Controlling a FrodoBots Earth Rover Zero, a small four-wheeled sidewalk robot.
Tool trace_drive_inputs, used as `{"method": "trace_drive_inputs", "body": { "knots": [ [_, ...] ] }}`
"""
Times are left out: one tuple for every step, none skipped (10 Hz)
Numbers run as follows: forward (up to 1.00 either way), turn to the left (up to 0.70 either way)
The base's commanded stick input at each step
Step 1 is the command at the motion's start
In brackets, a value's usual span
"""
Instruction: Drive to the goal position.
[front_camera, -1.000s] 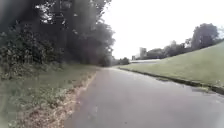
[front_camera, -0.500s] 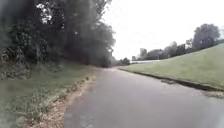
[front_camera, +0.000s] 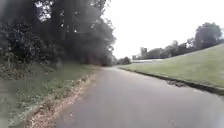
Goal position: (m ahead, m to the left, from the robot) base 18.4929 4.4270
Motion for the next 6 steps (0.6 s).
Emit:
{"method": "trace_drive_inputs", "body": {
  "knots": [
    [1.00,0.00],
    [1.00,0.00],
    [1.00,0.00],
    [1.00,0.00],
    [1.00,0.00],
    [1.00,0.00]
  ]
}}
